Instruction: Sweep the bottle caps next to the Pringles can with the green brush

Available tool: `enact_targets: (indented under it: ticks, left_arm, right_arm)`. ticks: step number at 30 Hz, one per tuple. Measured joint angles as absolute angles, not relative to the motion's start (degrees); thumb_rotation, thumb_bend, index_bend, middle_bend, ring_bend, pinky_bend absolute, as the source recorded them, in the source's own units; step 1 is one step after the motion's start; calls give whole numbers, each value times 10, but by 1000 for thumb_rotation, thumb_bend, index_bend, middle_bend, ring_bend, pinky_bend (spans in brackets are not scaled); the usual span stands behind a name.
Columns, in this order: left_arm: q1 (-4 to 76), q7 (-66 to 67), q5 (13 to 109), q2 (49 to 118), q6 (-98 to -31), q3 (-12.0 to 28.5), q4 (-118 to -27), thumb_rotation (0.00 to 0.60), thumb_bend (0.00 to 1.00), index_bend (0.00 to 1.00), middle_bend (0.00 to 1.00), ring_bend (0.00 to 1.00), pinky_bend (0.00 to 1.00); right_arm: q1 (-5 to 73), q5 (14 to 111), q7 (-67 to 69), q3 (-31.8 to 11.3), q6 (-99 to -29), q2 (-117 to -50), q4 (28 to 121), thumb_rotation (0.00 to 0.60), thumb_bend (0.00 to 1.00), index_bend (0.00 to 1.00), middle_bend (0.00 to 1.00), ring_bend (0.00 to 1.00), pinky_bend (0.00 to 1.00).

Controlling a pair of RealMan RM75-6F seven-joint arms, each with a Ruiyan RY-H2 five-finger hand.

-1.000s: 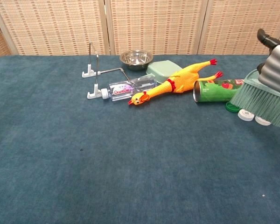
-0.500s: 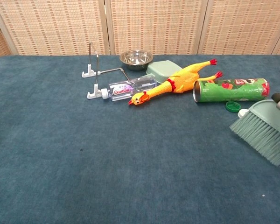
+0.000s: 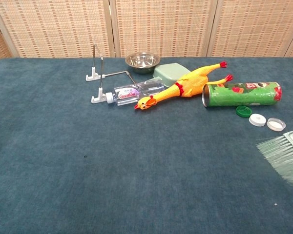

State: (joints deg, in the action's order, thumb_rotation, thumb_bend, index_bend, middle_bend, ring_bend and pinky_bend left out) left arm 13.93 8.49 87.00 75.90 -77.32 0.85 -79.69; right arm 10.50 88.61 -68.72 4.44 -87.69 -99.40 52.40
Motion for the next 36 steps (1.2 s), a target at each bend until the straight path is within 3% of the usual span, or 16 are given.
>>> enact_targets:
  ticks: [4, 7, 9, 14, 17, 21, 30, 36]
  left_arm:
    - [139, 90, 866, 758, -771, 8, -801, 600, 450, 0, 0, 0, 90]
    - [139, 91, 865, 758, -770, 9, -802, 600, 450, 0, 0, 0, 91]
    - [141, 92, 861, 759, -765, 10, -799, 600, 449, 0, 0, 0, 92]
    - [141, 90, 860, 759, -767, 12, -797, 600, 448, 0, 0, 0, 94]
    - [139, 88, 863, 758, -775, 12, -798, 600, 448, 0, 0, 0, 93]
    - [137, 76, 875, 759, -795, 13, -795, 600, 449, 0, 0, 0, 92]
    - [135, 18, 908, 779, -838, 18, -745, 600, 423, 0, 0, 0, 80]
    - [133, 15, 900, 787, -843, 25, -731, 600, 421, 0, 0, 0, 81]
  right_arm:
    - [103, 871, -686, 32, -859, -991, 528, 600, 319, 191, 356, 266, 47]
    - [105, 858, -689, 26, -834, -986, 540, 600, 307, 47, 275, 220, 22]
    - [106, 849, -694, 22, -816, -980, 556, 600, 301, 3, 234, 198, 13]
    - [107, 839, -693, 17, -799, -961, 593, 600, 268, 0, 164, 135, 2]
    - [104, 838, -671, 11, -808, -948, 618, 600, 225, 0, 92, 46, 0]
    - [99, 838, -608, -3, -828, -913, 696, 600, 206, 0, 2, 0, 0]
    - [95, 805, -354, -40, -818, -790, 927, 600, 179, 0, 0, 0, 0]
    - [92, 762, -262, -49, -774, -754, 901, 600, 177, 0, 0, 0, 0]
